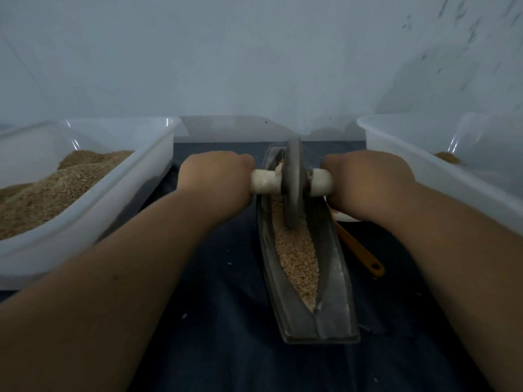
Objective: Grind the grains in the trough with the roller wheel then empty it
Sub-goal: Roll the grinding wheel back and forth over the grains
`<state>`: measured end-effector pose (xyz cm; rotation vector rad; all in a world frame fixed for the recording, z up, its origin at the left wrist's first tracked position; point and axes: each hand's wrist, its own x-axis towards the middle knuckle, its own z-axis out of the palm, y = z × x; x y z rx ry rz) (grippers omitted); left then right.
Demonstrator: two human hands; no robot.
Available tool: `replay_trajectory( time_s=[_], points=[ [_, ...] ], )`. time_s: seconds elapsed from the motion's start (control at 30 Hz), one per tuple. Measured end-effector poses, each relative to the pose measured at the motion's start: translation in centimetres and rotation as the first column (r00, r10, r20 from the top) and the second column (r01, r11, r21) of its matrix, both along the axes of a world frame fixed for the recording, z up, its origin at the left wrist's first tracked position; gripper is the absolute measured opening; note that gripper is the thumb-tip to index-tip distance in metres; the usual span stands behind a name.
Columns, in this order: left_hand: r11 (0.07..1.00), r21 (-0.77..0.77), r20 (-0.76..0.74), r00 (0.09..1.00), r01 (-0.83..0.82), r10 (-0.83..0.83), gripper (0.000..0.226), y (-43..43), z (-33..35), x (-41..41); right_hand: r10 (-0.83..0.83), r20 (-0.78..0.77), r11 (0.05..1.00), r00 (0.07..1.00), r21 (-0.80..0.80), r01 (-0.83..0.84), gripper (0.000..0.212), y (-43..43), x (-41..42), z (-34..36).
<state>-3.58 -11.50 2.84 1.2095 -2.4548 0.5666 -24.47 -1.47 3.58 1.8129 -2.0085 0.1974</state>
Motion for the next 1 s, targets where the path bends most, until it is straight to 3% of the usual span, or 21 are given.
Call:
replay_trajectory(
  time_s=[0.13, 0.2, 0.37, 0.5, 0.67, 0.73, 0.8, 0.87, 0.93, 1.0],
  points=[
    [0.998, -0.057, -0.094, 0.996, -0.013, 0.007, 0.017, -1.2, -1.3, -0.3, -0.029, -0.130, 0.961, 0.991, -0.277, -0.008, 0.024, -1.0, 0.5, -1.1],
    [0.999, -0.047, -0.098, 0.995, -0.005, 0.000, 0.016, -1.3, -1.4, -0.2, -0.006, -0.126, 0.956, 0.992, -0.291, -0.031, 0.027, -1.0, 0.6, -0.9],
    [0.994, 0.110, 0.036, 0.999, 0.007, -0.011, 0.026, -0.5, 0.2, 0.5, 0.036, -0.020, 0.999, 0.999, -0.021, -0.037, 0.034, 0.0, 0.1, -0.2],
    [0.941, 0.333, 0.174, 0.978, 0.054, -0.118, 0.025, 1.1, 2.2, 1.4, 0.052, 0.073, 0.973, 0.996, 0.220, -0.067, 0.020, 1.6, 0.7, 1.6],
    [0.742, 0.671, 0.231, 0.950, 0.001, -0.210, 0.014, 2.9, 3.8, 2.5, 0.150, 0.095, 0.894, 0.984, 0.412, -0.176, 0.020, 3.7, 1.3, 3.2],
    [0.675, 0.738, 0.221, 0.947, -0.008, -0.231, 0.014, 3.1, 3.9, 2.8, 0.141, 0.104, 0.872, 0.984, 0.458, -0.174, 0.022, 4.2, 1.4, 3.6],
    [0.666, 0.746, 0.210, 0.948, 0.003, -0.240, 0.015, 3.1, 3.9, 2.8, 0.138, 0.116, 0.866, 0.984, 0.468, -0.177, 0.022, 4.2, 1.5, 3.7],
    [0.723, 0.690, 0.200, 0.952, 0.030, -0.230, 0.015, 2.8, 3.7, 2.6, 0.132, 0.112, 0.873, 0.985, 0.458, -0.169, 0.021, 3.8, 1.6, 3.4],
    [0.841, 0.535, 0.183, 0.960, 0.083, -0.211, 0.017, 2.1, 3.1, 2.3, 0.084, 0.095, 0.903, 0.992, 0.414, -0.116, 0.021, 3.1, 1.4, 2.7],
    [0.935, 0.338, 0.147, 0.976, 0.102, -0.159, 0.019, 1.3, 2.2, 1.8, 0.041, 0.050, 0.961, 0.998, 0.273, -0.053, 0.021, 2.1, 1.0, 1.8]
  ],
)
